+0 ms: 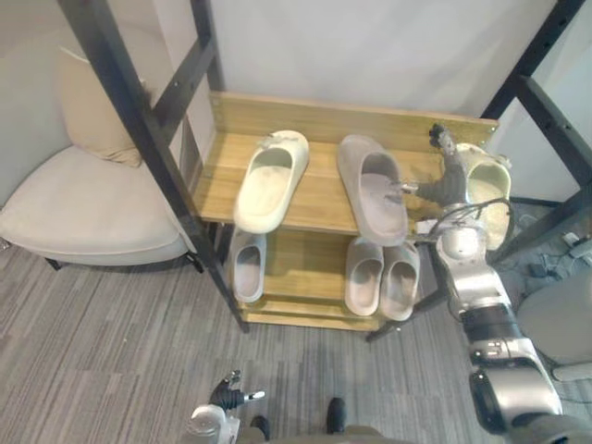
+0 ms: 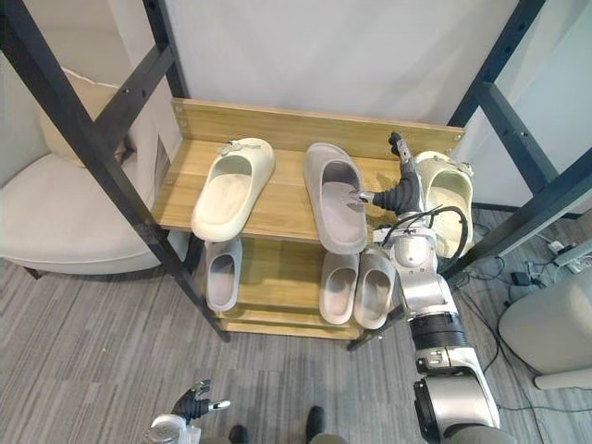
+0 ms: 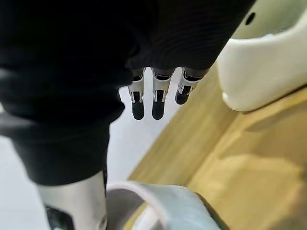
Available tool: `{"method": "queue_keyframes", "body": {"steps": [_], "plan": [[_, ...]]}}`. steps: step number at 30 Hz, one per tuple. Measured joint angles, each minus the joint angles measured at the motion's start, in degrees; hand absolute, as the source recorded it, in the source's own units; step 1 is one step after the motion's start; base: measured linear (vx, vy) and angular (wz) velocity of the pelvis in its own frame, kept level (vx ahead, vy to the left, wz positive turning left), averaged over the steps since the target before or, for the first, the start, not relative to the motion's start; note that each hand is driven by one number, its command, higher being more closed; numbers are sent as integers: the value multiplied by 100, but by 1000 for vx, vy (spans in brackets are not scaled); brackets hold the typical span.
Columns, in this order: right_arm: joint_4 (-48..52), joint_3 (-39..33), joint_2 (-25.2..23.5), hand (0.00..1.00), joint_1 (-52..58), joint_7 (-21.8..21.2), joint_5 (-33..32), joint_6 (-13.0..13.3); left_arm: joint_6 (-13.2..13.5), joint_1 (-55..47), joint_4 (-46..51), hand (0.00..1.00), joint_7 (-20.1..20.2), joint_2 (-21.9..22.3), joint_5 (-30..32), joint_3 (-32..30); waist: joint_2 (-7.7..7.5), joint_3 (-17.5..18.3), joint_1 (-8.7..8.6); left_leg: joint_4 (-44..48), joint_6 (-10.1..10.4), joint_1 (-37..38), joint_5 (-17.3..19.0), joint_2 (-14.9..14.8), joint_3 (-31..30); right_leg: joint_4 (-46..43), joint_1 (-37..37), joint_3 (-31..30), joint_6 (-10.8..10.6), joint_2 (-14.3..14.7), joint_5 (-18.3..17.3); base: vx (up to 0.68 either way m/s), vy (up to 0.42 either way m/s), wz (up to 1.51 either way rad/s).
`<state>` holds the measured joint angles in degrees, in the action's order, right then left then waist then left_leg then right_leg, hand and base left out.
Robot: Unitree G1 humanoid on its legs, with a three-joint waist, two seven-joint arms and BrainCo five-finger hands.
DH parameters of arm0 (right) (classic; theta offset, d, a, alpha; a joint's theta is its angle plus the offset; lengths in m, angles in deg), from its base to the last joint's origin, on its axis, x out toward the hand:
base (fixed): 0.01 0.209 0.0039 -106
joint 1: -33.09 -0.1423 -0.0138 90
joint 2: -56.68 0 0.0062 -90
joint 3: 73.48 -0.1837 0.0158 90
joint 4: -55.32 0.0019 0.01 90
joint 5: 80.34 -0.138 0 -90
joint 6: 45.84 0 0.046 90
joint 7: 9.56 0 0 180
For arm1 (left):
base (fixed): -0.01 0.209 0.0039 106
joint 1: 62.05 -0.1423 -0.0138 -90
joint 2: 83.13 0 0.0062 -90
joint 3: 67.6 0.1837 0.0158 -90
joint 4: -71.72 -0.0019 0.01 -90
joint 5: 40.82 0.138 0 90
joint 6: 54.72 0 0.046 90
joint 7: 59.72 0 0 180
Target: Organize the slippers on the shoe rack
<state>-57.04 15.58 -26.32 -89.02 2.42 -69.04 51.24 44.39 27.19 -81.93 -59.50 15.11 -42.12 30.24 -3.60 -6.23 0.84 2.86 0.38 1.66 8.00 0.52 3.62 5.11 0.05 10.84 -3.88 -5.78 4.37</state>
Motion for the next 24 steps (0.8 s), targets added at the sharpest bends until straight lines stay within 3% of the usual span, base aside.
{"method": "queue_keyframes", "body": {"steps": [11,12,24], "plan": [[-1096,286,120,0,-900,-131,-131,-72,12,1,193,0,-7,-67,-129,-16,-88,-185,107,-3,-32,-173,-59,59,-86,-1,-135,37,14,-59,21,-9,-7,4],[-1140,378,189,100,-1004,-181,-135,-70,14,1,226,0,-7,-77,-147,-16,-95,-227,116,-5,-32,-179,-59,60,-85,-1,-142,36,14,-59,21,0,0,0],[-1463,475,226,100,-1561,-304,-799,153,28,47,254,0,-108,-159,-507,-16,-193,-390,192,-384,31,-228,-334,4,-86,-3,-372,11,73,6,88,-28,-31,0]]}}
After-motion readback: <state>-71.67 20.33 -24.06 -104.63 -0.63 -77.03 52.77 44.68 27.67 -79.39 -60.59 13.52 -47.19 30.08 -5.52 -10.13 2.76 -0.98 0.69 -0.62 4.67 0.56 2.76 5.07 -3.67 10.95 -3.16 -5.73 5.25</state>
